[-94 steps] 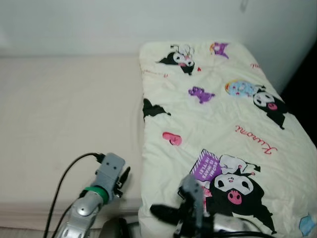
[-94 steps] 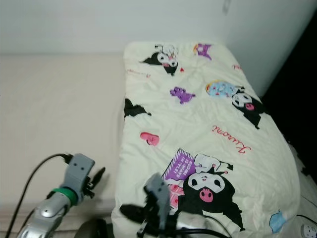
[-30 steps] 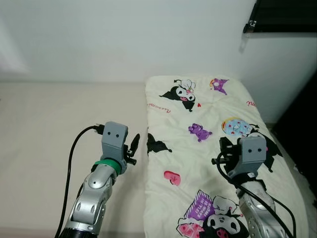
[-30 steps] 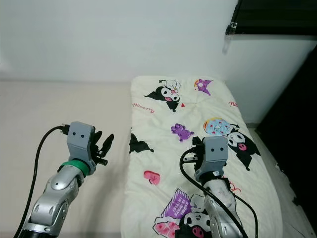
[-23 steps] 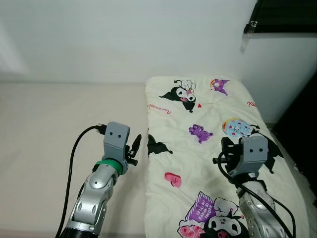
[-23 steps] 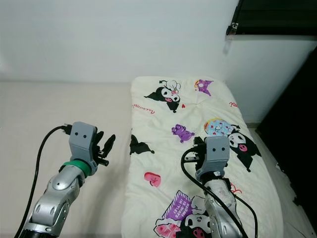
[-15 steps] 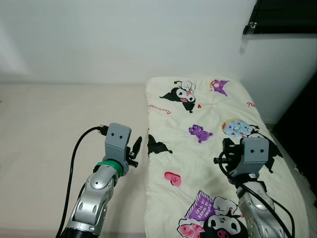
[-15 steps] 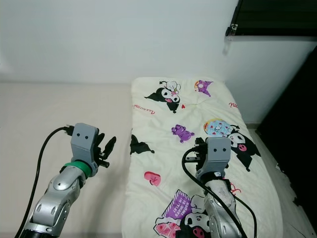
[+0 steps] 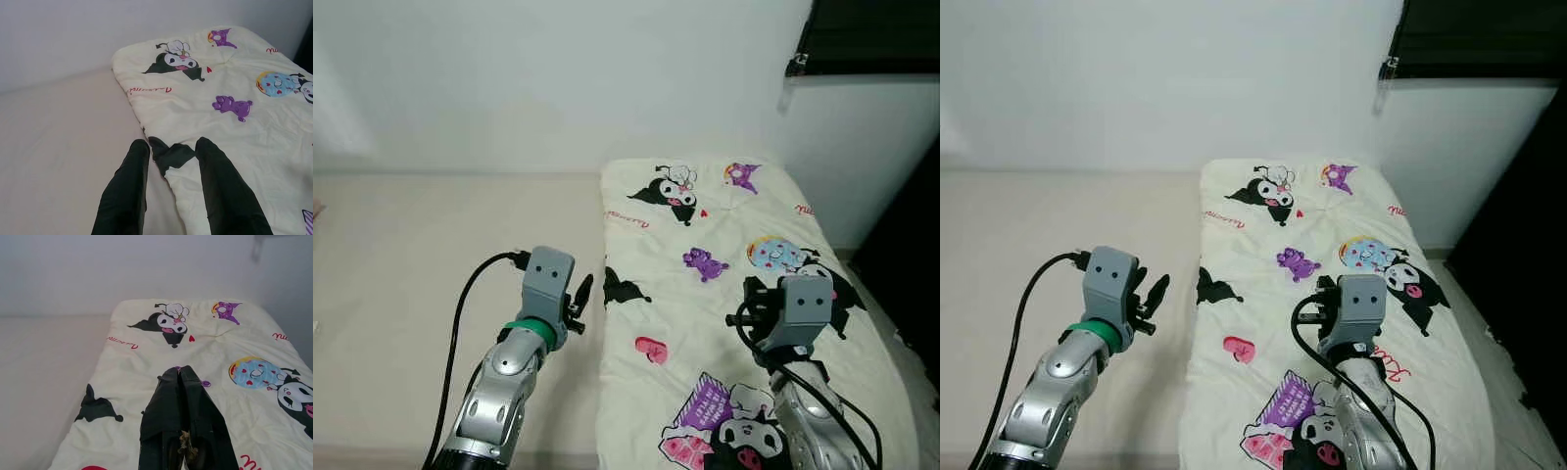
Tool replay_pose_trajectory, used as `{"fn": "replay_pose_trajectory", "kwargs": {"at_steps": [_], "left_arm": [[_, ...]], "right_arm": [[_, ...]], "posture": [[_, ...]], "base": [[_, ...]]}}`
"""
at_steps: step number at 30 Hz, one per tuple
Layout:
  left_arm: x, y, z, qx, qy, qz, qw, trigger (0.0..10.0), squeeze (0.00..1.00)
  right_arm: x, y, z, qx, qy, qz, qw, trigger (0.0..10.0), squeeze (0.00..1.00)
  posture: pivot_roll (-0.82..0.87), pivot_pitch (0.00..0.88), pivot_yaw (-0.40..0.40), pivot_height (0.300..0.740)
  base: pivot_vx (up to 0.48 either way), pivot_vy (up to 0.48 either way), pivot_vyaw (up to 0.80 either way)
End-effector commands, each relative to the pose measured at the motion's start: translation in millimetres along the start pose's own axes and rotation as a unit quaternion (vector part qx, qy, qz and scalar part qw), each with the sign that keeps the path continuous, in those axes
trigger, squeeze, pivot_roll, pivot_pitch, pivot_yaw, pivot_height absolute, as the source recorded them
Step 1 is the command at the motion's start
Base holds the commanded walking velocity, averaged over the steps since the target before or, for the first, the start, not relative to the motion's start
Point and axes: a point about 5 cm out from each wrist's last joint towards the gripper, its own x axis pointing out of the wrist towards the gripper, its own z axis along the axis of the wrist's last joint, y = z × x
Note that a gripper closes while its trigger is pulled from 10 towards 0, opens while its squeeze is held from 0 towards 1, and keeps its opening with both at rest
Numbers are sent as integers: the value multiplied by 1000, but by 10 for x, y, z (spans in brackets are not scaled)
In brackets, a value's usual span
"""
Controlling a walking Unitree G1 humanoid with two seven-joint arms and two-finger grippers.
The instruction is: Clean up the room
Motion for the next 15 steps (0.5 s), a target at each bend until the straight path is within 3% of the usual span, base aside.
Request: {"fn": "replay_pose_trajectory", "kwargs": {"at_steps": [1, 5, 15], "left_arm": [[-16, -10, -64, 3, 14, -2, 1000, 10000, 0], [-15, -6, -69, 3, 14, 0, 1000, 10000, 0], [-14, 5, -72, 4, 14, 2, 1000, 10000, 0]], "right_arm": [[-9, 18, -41, 4, 5, 0, 1000, 10000, 0], [-10, 16, -47, 4, 5, 0, 1000, 10000, 0], [-12, 25, -58, 5, 6, 1, 1000, 10000, 0]], "posture": [[-153, 75, 95, 740], [-153, 75, 95, 740], [-152, 76, 98, 740]], "base": [[0, 0, 0], [0, 0, 0], [0, 335, 0]]}}
